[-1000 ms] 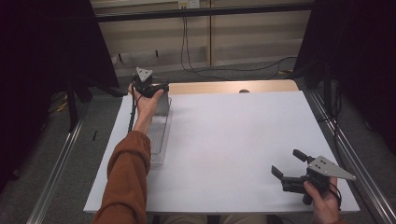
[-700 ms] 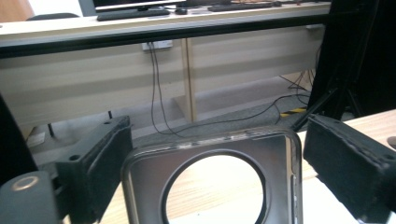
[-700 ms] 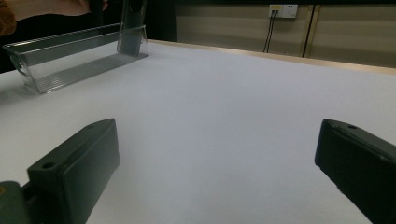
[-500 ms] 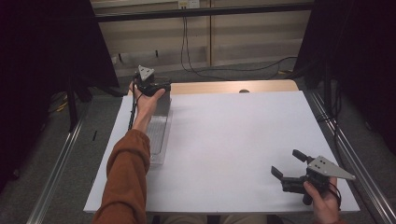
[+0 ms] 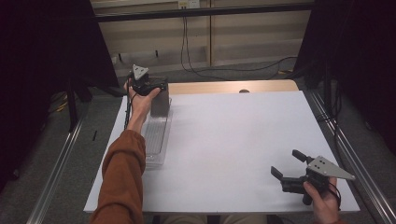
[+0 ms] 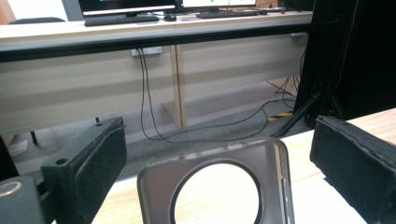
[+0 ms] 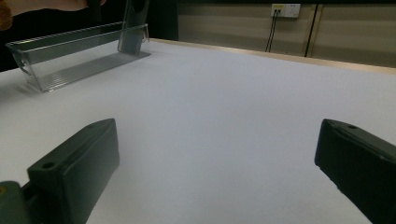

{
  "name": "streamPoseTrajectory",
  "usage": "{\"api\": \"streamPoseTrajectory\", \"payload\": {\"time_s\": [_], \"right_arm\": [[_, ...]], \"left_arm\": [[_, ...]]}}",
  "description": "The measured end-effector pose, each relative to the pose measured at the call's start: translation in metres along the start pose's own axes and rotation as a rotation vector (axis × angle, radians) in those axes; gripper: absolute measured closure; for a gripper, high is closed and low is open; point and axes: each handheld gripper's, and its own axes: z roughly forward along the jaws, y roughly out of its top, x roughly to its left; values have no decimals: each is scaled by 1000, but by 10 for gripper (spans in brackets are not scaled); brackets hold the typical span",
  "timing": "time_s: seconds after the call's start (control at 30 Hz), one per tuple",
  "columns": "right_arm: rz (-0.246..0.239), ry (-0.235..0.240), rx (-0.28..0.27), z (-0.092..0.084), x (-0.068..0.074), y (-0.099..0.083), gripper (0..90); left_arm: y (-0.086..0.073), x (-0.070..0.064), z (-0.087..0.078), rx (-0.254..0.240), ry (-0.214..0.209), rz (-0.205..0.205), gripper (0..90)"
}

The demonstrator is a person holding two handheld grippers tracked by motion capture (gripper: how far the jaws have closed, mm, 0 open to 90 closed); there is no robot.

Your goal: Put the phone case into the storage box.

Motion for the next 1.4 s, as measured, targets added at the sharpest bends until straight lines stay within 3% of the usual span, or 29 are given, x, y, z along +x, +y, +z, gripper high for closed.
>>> {"api": "streamPoseTrajectory", "payload": {"time_s": [0.03, 0.27, 0.37, 0.4, 0.53, 0.77, 1.07, 1.33, 1.4], "right_arm": [[0, 1, 0, 0, 0, 0, 0], [0, 0, -3, 0, 0, 0, 0], [1, -2, -3, 0, 0, 0, 0], [1, -4, -5, 0, 0, 0, 0], [0, -2, -3, 0, 0, 0, 0], [0, -5, -2, 0, 0, 0, 0], [-2, -7, -4, 0, 0, 0, 0], [-2, -9, -6, 0, -1, 0, 0], [-1, -10, -6, 0, -1, 0, 0]], "left_arm": [[1, 0, 0, -14, -14, 1, 42], [3, 4, -6, 6, 3, 5, 27], [1, 5, -9, -9, 7, 5, 26], [1, 6, -11, -13, 6, -22, 25], [-1, 10, -16, -25, -6, -21, 25], [-4, 12, -28, -48, -34, -54, 19], [-7, 10, -42, -55, -51, -23, 18], [-13, 9, -52, -42, -73, -44, 20], [-12, 10, -55, -30, -76, -32, 21]]}}
